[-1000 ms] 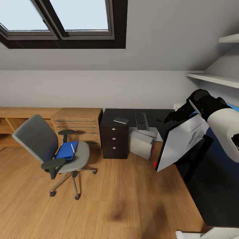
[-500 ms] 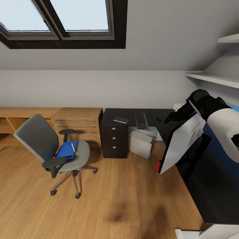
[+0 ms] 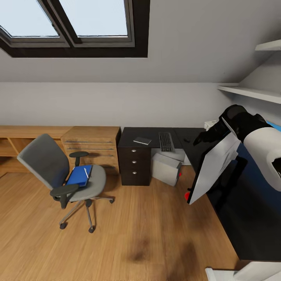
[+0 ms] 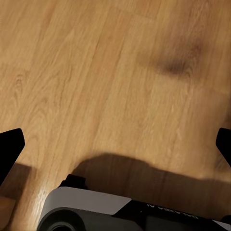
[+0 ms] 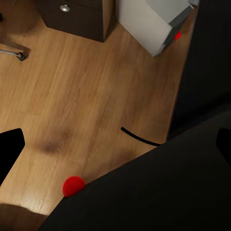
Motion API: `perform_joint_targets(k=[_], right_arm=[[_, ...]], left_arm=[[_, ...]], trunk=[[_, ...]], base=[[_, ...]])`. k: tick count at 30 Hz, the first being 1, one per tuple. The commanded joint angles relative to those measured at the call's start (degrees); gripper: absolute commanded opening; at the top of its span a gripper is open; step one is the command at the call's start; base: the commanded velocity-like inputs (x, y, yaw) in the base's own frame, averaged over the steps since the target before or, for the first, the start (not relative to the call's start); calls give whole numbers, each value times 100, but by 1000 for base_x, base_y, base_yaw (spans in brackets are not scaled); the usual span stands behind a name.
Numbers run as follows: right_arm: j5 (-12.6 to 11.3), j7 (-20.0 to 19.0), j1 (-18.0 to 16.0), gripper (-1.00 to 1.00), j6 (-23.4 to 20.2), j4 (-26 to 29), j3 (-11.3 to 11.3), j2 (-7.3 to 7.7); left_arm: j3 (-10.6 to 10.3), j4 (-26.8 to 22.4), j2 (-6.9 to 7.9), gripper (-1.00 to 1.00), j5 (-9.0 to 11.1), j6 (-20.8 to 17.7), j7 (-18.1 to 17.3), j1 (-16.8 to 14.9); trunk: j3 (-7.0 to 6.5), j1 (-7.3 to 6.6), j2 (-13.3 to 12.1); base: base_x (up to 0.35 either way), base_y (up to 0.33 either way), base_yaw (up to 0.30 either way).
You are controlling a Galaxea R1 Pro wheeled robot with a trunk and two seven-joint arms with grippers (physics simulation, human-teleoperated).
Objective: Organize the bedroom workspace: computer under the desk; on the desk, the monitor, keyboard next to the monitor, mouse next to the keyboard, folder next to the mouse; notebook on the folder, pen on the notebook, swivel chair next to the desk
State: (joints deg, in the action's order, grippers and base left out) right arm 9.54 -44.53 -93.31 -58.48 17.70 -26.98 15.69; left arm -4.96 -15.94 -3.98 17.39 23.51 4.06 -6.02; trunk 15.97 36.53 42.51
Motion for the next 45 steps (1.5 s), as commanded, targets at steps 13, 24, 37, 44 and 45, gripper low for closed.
perform_joint_targets(k=[13, 24, 37, 44, 45], right_arm=[[27, -58, -3, 100, -9, 654, 48, 50], [44, 61, -3, 100, -20, 1605, 1684, 355], [48, 110, -3, 100, -15, 1716, 1869, 661], [45, 104, -2, 100, -10, 1706, 1872, 729], [44, 102, 2, 100, -9, 1705, 1872, 731]], left_arm=[[-49, 3, 2, 100, 29, 18, 42, -8], [-49, 3, 2, 100, 35, 15, 42, -6], [-49, 3, 2, 100, 37, 7, 42, -5], [-49, 3, 2, 100, 37, 5, 42, -6], [-49, 3, 2, 100, 37, 5, 42, -6]], trunk=[[8, 1, 6], [8, 1, 6], [8, 1, 6], [8, 1, 6], [8, 1, 6]], base=[[0, 0, 0], [0, 0, 0], [-140, -61, 0], [-278, -130, 0], [-283, -132, 0]])
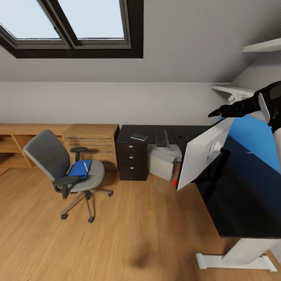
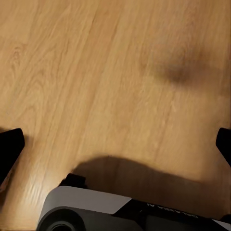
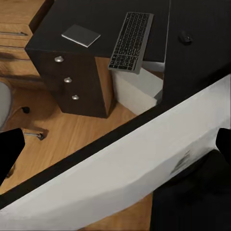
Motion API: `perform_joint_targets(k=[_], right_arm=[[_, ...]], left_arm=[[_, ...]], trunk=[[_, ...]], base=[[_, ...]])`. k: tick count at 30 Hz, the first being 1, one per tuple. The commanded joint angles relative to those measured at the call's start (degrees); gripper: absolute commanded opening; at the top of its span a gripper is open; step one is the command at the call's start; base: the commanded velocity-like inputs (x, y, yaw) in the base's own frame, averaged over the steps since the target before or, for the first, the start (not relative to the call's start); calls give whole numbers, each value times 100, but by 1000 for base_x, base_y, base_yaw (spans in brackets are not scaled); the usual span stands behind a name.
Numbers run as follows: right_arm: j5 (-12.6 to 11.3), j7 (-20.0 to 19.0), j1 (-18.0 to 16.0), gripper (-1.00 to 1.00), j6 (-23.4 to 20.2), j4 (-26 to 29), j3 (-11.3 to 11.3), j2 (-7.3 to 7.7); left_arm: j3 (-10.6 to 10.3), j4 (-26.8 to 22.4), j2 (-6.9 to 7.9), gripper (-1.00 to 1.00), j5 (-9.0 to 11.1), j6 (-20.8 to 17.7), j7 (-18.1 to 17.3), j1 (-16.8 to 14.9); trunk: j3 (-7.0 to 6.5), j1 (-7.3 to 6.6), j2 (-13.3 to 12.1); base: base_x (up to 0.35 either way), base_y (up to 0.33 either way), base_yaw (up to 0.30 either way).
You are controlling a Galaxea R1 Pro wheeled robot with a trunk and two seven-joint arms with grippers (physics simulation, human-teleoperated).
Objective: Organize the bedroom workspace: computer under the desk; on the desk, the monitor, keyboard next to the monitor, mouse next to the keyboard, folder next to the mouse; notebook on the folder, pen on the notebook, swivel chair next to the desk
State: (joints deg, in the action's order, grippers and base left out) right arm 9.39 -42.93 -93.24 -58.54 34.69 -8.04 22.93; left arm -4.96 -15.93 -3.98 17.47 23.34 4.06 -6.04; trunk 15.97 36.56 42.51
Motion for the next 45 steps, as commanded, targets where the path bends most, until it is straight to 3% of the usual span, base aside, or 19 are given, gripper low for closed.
perform_joint_targets(k=[1, 11, 15, 18, 19, 21, 25, 26, 32, 36, 40, 45], right_arm=[[56, -63, 9, 100, -3, 5, -22, 12], [31, -80, 80, 100, 3, -511, -22, 24], [29, -74, 85, 100, 122, -826, -22, 91], [28, -69, 86, 100, 521, -1131, -22, 162], [28, -58, 87, 100, 1112, -1555, -21, 206], [24, -55, 87, 100, 1534, -1886, -20, 222], [15, -68, 87, 100, 1949, -2380, -20, 233], [-14, -73, 87, 100, 2133, -2843, -21, 237], [-239, -62, 87, 100, 2226, -3046, -15, 249], [-397, 0, 91, 100, 2536, -3357, -20, 248], [-759, 241, 98, 100, 3011, -3523, -15, 242], [-1273, 404, 257, 100, 3194, -3557, -13, 287]], left_arm=[[-49, 2, 2, 100, 29, 22, 42, -5], [-49, 2, 2, 100, 29, 22, 42, -3], [-49, 2, 2, 100, 29, 22, 42, -5], [-49, 2, -3, 100, 29, 22, 42, -4], [-49, 2, -5, 100, 29, 22, 42, -7], [-49, 2, -6, 100, 29, 22, 42, -5], [-49, 2, -7, 100, 29, 27, 38, -7], [-49, 2, -7, 100, 29, 29, 35, -4], [-47, 2, -7, 100, 29, 34, 34, -7], [-33, 2, 2, 100, 41, 31, 39, -4], [-25, -2, 9, 100, 47, 31, 49, -3], [-42, -6, 2, 100, 42, 29, 48, -6]], trunk=[[8, -2, 7], [8, -2, 7], [8, -2, 7], [8, -2, 7], [8, -2, 7], [8, -2, 7], [8, -2, 7], [8, -2, 7], [8, -2, 7], [8, -2, 7], [8, -2, 7], [8, -2, 7]], base=[[-283, -132, 0], [-283, -132, 0], [-283, -132, 0], [-255, -128, 0], [-111, -60, 0], [-73, -39, 0], [-29, -16, 0], [-5, -3, 0], [-1, -1, 0], [0, 0, 0], [0, 0, 0], [0, 0, 0]])
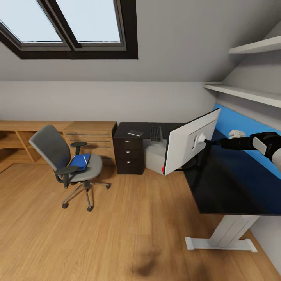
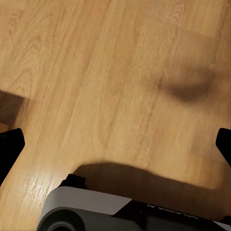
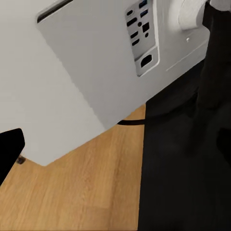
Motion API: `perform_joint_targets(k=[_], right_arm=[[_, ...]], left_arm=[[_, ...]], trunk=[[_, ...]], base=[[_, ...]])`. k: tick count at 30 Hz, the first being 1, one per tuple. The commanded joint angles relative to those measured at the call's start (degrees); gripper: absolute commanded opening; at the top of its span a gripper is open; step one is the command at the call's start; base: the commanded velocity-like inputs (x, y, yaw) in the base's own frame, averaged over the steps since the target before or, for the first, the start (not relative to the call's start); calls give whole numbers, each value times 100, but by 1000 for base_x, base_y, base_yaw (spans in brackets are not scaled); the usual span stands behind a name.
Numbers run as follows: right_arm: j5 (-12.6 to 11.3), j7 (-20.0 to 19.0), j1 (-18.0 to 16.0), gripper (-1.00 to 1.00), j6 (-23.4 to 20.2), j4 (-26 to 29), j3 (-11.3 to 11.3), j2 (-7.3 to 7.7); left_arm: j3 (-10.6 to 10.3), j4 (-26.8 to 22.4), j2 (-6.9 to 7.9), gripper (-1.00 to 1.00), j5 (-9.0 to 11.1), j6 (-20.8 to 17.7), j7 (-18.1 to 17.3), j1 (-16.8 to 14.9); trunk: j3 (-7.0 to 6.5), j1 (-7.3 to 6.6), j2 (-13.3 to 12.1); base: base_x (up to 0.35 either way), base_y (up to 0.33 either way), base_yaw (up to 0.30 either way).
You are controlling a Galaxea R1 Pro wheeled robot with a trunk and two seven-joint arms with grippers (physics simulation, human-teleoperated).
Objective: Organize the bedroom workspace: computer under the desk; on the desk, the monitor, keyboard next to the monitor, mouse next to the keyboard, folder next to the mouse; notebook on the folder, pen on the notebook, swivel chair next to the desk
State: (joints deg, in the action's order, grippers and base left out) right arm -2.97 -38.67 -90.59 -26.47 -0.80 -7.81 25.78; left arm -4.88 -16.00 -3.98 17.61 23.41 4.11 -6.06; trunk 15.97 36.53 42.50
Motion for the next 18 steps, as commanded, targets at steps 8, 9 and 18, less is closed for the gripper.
perform_joint_targets(k=[8, 9, 18], right_arm=[[-766, 214, 496, 100, 637, -16, -34, 123], [-792, 217, 507, 100, 654, -16, -35, 131], [-932, 455, 842, 100, 1133, -21, -37, 147]], left_arm=[[-55, 1, -6, 100, 24, -5, 91, -2], [-54, 1, -6, 100, 26, -6, 94, -2], [-27, 2, 2, 100, 48, -19, 113, -1]], trunk=[[8, 1, 7], [8, 1, 7], [8, 1, 7]], base=[[0, 0, 0], [0, 0, 0], [0, 0, 0]])
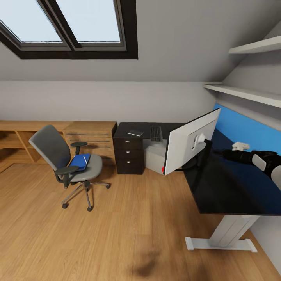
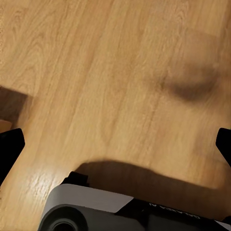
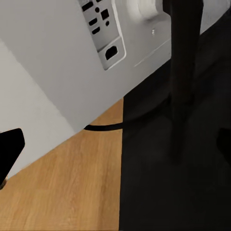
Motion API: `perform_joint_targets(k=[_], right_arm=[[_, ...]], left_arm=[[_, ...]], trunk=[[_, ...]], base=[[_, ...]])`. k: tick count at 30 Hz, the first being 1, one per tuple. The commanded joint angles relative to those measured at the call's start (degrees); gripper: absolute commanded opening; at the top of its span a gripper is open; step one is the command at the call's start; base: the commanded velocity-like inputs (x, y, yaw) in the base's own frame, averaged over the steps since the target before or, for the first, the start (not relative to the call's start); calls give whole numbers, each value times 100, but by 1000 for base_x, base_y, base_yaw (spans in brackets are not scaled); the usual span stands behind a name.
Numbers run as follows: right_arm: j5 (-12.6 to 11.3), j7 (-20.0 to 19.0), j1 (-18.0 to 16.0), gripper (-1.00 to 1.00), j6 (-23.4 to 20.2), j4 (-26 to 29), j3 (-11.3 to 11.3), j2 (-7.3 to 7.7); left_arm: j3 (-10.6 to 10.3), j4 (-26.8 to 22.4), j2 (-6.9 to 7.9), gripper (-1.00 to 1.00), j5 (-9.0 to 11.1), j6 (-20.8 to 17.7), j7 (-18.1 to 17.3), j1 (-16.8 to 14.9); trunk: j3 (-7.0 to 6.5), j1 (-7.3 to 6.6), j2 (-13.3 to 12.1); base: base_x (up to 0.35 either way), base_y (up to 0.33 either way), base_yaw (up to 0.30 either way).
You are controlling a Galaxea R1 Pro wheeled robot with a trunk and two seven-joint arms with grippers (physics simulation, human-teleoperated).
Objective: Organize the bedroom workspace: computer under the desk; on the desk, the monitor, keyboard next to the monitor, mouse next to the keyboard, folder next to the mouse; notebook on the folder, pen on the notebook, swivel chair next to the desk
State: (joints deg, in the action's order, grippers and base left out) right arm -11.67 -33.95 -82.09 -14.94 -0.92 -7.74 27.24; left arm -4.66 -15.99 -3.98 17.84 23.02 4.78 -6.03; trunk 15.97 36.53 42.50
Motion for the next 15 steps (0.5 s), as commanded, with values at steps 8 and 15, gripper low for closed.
perform_joint_targets(k=[8, 15], right_arm=[[-705, 1333, 738, 100, 1903, -14, -51, -232], [-796, 2515, 1502, 100, 3608, -14, -52, -875]], left_arm=[[-53, 0, 3, 100, 24, 23, 51, -5], [-61, 0, -14, 100, 16, 21, 49, -4]], trunk=[[8, 1, 7], [8, 1, 7]], base=[[0, 0, 0], [0, 0, 0]])
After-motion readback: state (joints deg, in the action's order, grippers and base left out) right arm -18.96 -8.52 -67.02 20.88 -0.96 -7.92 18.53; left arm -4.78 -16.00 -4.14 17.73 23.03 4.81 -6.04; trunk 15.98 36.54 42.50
